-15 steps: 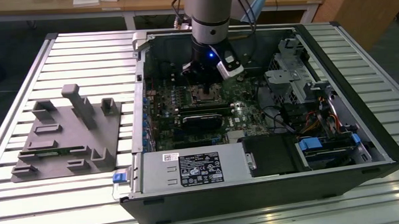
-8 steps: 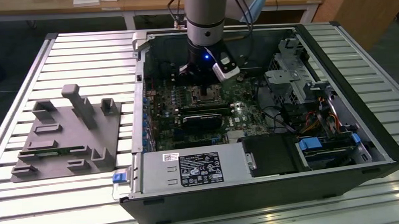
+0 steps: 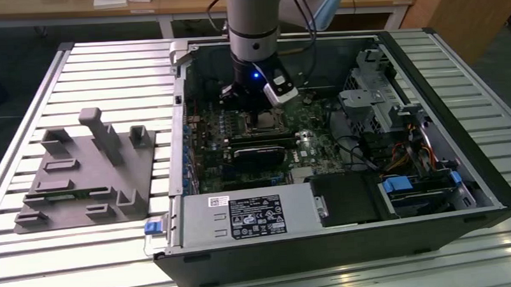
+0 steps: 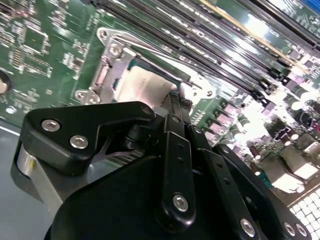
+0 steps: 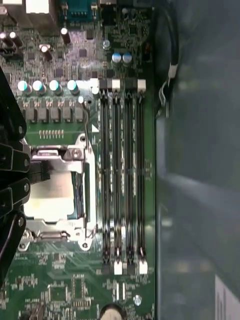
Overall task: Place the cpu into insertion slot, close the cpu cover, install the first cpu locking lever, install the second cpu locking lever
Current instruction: 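Close the cpu cover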
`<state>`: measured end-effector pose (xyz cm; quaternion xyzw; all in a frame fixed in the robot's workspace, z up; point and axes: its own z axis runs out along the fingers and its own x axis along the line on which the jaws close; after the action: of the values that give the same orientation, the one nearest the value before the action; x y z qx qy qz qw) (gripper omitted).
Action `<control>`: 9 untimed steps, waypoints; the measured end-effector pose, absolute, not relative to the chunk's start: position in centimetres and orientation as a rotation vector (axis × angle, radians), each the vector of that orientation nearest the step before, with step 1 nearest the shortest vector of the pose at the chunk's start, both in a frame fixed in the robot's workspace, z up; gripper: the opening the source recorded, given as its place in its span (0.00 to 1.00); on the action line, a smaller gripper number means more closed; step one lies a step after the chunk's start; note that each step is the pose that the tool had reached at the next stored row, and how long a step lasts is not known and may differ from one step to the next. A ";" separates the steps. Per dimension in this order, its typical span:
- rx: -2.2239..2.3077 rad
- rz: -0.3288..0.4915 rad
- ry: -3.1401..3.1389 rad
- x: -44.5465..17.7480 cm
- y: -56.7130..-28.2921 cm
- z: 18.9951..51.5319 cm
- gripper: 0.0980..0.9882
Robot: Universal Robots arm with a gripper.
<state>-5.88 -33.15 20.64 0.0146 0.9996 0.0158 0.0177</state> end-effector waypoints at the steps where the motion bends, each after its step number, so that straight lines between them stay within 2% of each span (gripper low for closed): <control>1: 0.044 0.049 3.105 -6.0 -33.2 20.6 0.01; 9: 0.031 0.049 3.105 -6.5 -33.2 20.2 0.01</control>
<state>-6.52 -33.16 20.19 0.0098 0.9997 0.0159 0.0178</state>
